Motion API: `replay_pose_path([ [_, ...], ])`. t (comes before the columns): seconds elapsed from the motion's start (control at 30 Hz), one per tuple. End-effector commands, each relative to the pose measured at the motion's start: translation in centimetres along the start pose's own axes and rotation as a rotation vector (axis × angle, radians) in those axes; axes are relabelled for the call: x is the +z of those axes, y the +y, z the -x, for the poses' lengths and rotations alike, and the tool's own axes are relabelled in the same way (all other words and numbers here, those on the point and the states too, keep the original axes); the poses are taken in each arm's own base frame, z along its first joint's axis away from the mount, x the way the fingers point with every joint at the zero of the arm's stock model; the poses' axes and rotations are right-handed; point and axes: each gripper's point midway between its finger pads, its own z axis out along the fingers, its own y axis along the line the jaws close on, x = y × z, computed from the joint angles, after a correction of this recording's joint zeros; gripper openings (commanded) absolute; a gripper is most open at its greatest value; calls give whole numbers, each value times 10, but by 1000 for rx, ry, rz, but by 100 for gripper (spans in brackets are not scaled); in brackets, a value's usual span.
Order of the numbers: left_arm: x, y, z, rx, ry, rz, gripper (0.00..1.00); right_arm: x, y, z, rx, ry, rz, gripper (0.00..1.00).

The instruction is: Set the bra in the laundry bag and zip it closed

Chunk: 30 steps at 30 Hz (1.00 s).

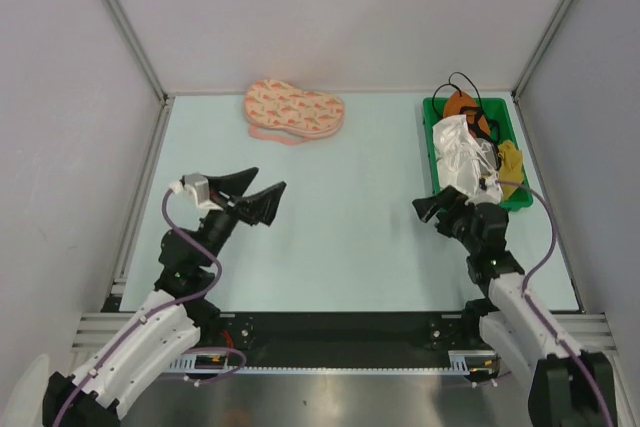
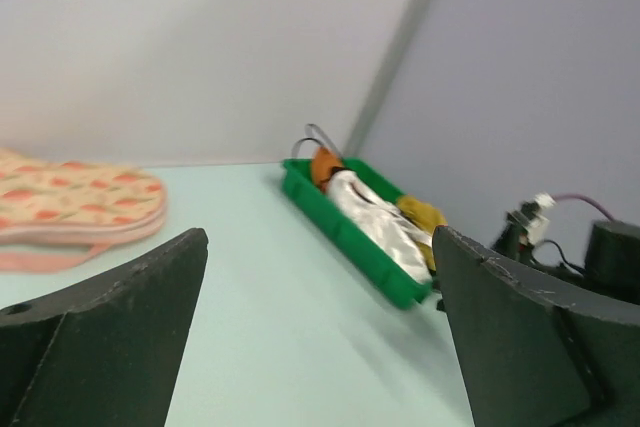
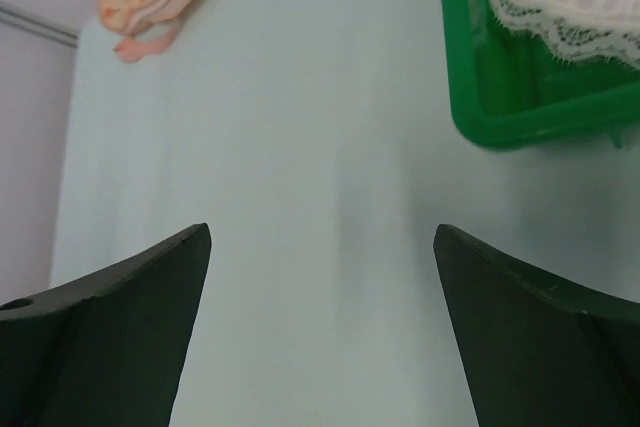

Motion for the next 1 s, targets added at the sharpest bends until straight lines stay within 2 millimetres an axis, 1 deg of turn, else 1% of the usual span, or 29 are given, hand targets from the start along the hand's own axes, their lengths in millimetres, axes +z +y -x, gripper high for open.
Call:
replay_pose_path([
  [0.0,6,48,8,-46,49,328,99,35,11,43,-166,-55,-119,100],
  [0.03,5,51,8,-62,58,356,100,43,19,46,-187,-41,-116,100],
  [0.07,6,54,19,-80,43,393,100,54,24,44,-222,-21,-128,100],
  [0.1,-3,65,8,-130,89,487,99,74,29,54,-248,-26,-160,100],
  [0.13,-2,64,20,-146,89,515,100,87,28,54,-287,-12,-183,100],
  [0.17,-6,66,19,-151,113,546,99,100,36,51,-308,6,-171,100],
  [0.2,-16,73,11,-136,163,601,99,127,43,54,-330,26,-174,100],
  [0.23,-15,71,15,-127,164,589,100,140,46,54,-363,35,-180,100],
  [0.27,-15,69,15,-97,176,570,100,154,53,58,-394,31,-168,100],
  [0.3,-13,65,15,-99,183,545,100,169,61,50,-436,56,-149,99],
  [0.33,-12,62,13,-104,195,525,99,197,72,57,-521,49,-144,100],
  [0.37,-12,61,11,-112,206,517,100,212,72,53,-575,64,-153,100],
  [0.4,-14,63,7,-115,226,527,99,225,81,47,-632,67,-145,100],
  [0.43,-13,62,6,-119,236,532,100,253,92,51,-679,50,-134,100],
  [0.47,-14,65,1,-121,262,548,99,264,94,47,-755,68,-127,100],
  [0.5,-17,68,-6,-124,296,568,99,275,99,50,-796,60,-122,100],
  [0.53,-18,70,-10,-134,312,582,100,285,103,43,-840,64,-111,100],
  [0.57,-19,70,-15,-159,324,588,100,304,108,44,-906,46,-98,100],
  [0.63,-18,73,-25,-181,353,602,99,319,115,27,-984,77,-55,100],
  [0.67,-18,76,-27,-212,345,632,100,333,115,19,-1024,84,-46,100],
  [0.7,-18,81,-34,-233,360,665,99,338,117,14,-1093,87,-33,100],
  [0.73,-17,84,-35,-246,361,681,100,343,124,6,-1132,87,-5,100],
  [0.77,-14,85,-37,-266,362,688,100,350,120,-11,-1169,114,17,100],
  [0.8,-12,87,-37,-268,366,699,99,354,128,-11,-1228,97,39,100],
  [0.83,-8,92,-41,-268,384,726,99,358,130,-19,-1260,96,54,100],
  [0.87,-8,98,-41,-279,382,760,99,360,139,-32,-1295,96,82,99],
  [0.9,-11,103,-45,-280,407,795,99,369,138,-42,-1336,101,93,98],
  [0.93,-8,106,-46,-283,418,807,98,372,142,-46,-1403,94,98,98],
  [0.97,-8,111,-45,-282,422,819,98,375,151,-52,-1439,68,108,94],
])
